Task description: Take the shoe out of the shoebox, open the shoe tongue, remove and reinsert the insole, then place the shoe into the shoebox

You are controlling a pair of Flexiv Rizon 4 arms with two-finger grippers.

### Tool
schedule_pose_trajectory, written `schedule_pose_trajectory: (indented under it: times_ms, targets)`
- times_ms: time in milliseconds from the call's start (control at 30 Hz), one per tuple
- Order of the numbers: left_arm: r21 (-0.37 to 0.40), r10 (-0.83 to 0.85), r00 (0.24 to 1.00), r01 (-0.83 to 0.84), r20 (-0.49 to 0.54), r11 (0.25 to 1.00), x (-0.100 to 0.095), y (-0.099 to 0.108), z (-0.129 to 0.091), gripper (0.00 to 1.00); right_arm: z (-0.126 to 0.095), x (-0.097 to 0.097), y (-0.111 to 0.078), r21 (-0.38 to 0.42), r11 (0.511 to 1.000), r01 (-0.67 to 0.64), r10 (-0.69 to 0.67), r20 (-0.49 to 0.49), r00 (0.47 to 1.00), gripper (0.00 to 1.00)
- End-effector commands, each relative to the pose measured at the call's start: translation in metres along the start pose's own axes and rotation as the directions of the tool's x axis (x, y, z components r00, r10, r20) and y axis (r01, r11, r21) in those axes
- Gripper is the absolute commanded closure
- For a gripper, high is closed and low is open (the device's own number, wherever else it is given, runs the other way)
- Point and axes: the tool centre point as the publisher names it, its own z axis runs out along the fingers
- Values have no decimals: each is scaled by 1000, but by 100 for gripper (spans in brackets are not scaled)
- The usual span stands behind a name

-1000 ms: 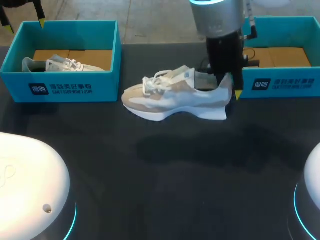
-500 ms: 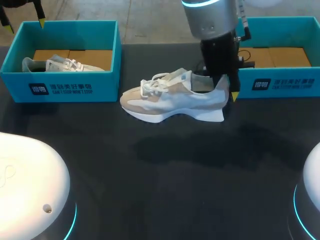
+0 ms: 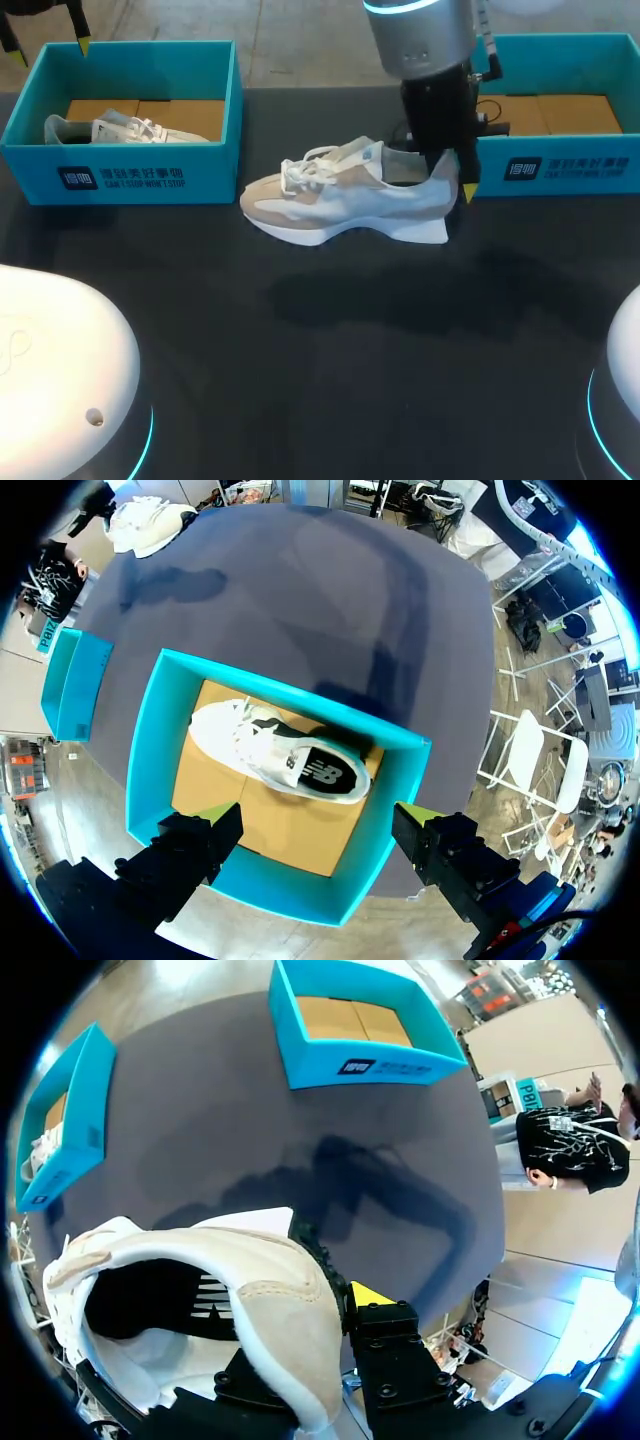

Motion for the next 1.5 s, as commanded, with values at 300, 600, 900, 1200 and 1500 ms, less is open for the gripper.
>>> schedule_pose_trajectory:
  times_ms: [300,600,900,1200,1500]
  targets:
    - [0,1,1000,-1,-2,1000,1,0,-1,0,16,5,4,-42,999,-34,34,-17,999,100]
    - [0,1,1000,-1,-2,1000,1,0,-1,0,42,13,9,-103,994,-21,13,-70,997,100]
    - [0,1,1000,-1,-2,1000,1,0,-1,0,77,27,8,-98,995,11,-21,-106,994,100]
    - [0,1,1000,-1,-2,1000,1,0,-1,0,124,40,0,-91,995,46,-57,-122,991,100]
    - [0,1,1000,-1,-2,1000,1,0,-1,0,149,48,-5,-206,977,54,-78,-113,991,100]
